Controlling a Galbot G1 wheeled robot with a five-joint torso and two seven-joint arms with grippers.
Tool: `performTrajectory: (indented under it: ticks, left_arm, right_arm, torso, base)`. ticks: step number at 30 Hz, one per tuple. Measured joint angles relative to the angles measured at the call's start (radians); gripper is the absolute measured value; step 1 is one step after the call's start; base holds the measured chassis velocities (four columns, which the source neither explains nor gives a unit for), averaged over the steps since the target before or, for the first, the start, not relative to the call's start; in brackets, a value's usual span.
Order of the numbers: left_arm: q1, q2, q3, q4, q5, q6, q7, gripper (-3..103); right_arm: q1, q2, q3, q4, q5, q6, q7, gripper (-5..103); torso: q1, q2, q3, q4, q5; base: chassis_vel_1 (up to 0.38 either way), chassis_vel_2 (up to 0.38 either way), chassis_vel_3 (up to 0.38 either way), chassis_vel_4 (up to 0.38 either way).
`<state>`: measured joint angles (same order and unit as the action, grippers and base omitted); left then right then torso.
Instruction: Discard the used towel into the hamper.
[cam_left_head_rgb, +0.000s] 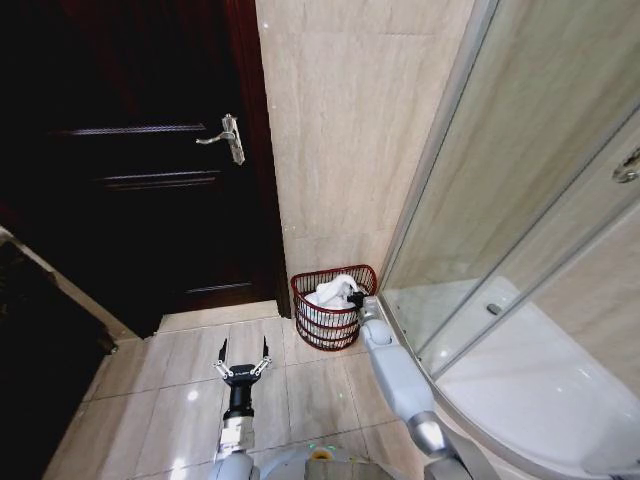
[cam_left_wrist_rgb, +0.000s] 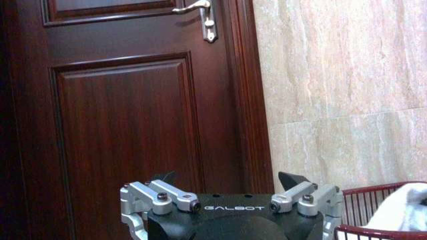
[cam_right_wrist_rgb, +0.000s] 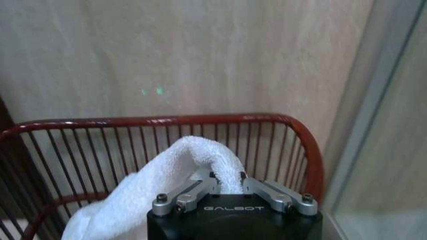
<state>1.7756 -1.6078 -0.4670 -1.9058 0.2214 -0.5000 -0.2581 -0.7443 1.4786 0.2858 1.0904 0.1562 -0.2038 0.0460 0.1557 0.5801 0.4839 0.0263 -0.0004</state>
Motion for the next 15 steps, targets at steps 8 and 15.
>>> performTrajectory:
  ticks: [8, 15]
  left_arm:
    - [0.001, 0.0, 0.0, -0.001, 0.0, -0.002, -0.002, 100]
    - [-0.003, 0.0, 0.0, 0.007, -0.002, -0.002, -0.013, 100]
  right_arm:
    - [0.086, -0.037, 0.005, 0.1, 0.169, -0.334, 0.035, 4]
    - [0.165, -0.058, -0.002, 0.036, 0.15, -0.439, -0.039, 4]
  torso:
    - [0.0, 0.0, 0.0, 0.0005, 0.0001]
    - [0.0, 0.0, 0.0, 0.0007, 0.0013]
  base:
    - [0.0, 0.0, 0.0, 0.0]
    - [0.0, 0.0, 0.0, 0.0]
